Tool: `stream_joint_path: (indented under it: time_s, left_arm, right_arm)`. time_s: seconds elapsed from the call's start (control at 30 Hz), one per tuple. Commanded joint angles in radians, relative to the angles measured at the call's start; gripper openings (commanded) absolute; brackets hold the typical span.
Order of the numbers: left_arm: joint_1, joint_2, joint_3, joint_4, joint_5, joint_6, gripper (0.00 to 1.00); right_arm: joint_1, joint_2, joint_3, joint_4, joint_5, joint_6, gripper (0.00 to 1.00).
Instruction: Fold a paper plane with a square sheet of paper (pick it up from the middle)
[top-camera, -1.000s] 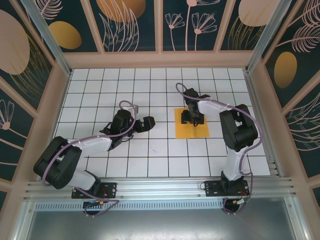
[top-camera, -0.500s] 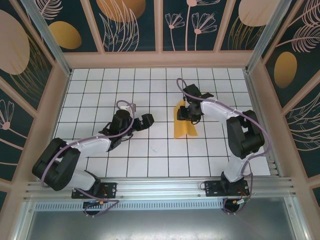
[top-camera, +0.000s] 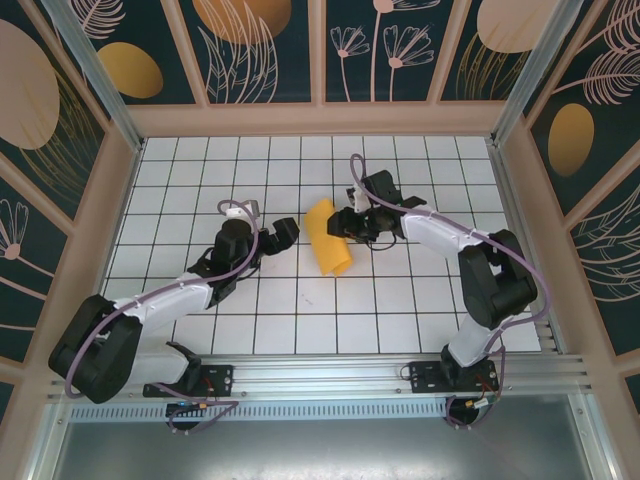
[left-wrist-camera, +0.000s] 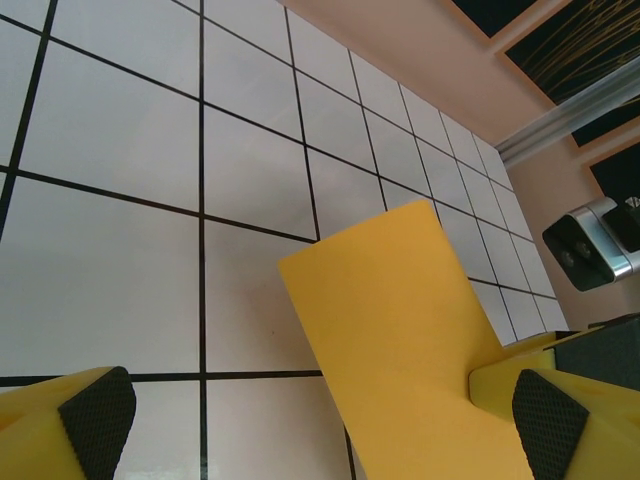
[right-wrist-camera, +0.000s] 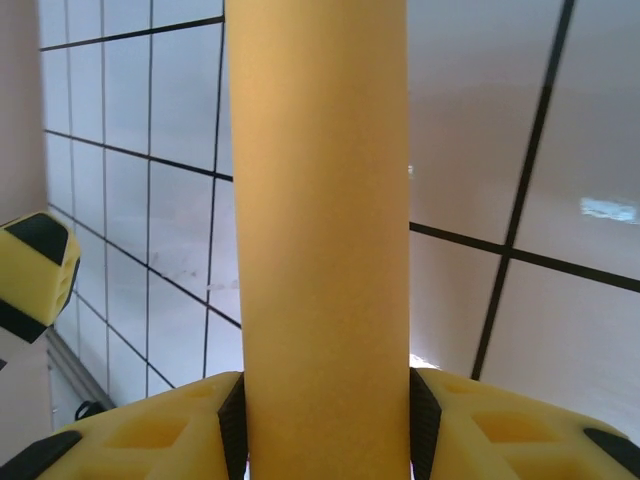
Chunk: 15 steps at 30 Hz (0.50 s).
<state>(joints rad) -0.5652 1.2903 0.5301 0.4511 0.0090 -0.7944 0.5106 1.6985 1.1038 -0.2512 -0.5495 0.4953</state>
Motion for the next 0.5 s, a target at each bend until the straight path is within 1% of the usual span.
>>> stream_joint_path:
  time_s: [0.0,0.17,0.37,0.47]
  left_arm:
    - [-0.006,-0.024,0.014,-0.025,-0.019,0.029,0.98]
    - [-0.007,-0.013,0.006,-0.003,0.029,0.021,0.99]
    - [-0.006,0.034,0.024,0.037,0.114,0.025,0.99]
    - [-0.006,0.079,0.030,0.077,0.165,0.002,0.98]
  right_arm:
    - [-0.001,-0.009,-0.051,0.122,-0.074,0.072,0.47]
    - [-0.025,0.013,-0.134,0.200,-0.081,0.106,0.47]
    - [-0.060,0.004,-0.200,0.216,-0.064,0.102,0.47]
    - [-0.075,-0.005,-0.226,0.219,-0.057,0.091,0.51]
